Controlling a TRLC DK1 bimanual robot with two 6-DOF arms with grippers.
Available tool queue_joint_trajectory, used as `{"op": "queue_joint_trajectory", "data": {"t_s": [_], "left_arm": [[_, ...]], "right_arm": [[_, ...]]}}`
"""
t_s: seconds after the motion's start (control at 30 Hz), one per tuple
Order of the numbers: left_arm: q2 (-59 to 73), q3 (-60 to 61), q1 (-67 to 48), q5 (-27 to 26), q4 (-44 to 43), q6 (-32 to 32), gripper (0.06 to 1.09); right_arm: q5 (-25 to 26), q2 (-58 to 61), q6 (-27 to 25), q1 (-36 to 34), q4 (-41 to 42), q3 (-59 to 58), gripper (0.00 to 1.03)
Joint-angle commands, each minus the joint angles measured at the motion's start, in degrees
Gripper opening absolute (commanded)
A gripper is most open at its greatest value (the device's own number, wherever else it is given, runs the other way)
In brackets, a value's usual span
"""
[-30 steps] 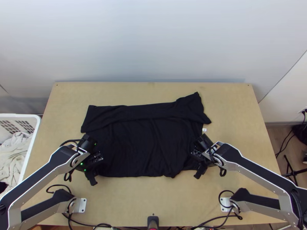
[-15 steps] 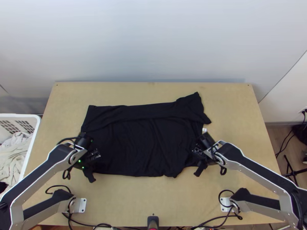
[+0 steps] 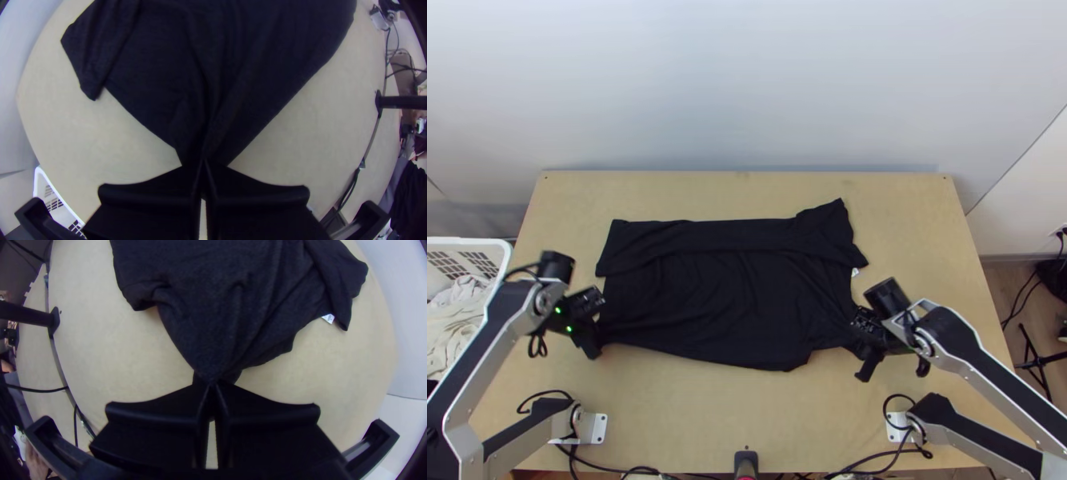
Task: Fold the t-shirt
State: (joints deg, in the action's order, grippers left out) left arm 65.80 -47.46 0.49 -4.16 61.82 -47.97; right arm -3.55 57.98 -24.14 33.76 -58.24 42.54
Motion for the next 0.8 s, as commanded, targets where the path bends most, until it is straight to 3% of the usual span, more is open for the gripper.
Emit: {"op": "queue_joint_trajectory", "data": {"t_s": [0.0, 0.23, 0.77], "left_arm": [[7.1, -11.2, 8.6, -4.3, 1.0, -0.7, 0.10], [16.8, -25.5, 8.6, -8.0, 0.1, 5.2, 0.10], [36.3, -36.1, 5.3, -8.0, -6.8, 8.8, 0.10]], "right_arm": [[-1.1, 0.8, -4.6, -7.3, -1.8, 7.2, 0.03], [-2.6, 12.0, -6.3, -13.7, 1.1, 19.9, 0.03], [-2.7, 43.0, -5.4, -17.5, 5.9, 39.0, 0.03]]}}
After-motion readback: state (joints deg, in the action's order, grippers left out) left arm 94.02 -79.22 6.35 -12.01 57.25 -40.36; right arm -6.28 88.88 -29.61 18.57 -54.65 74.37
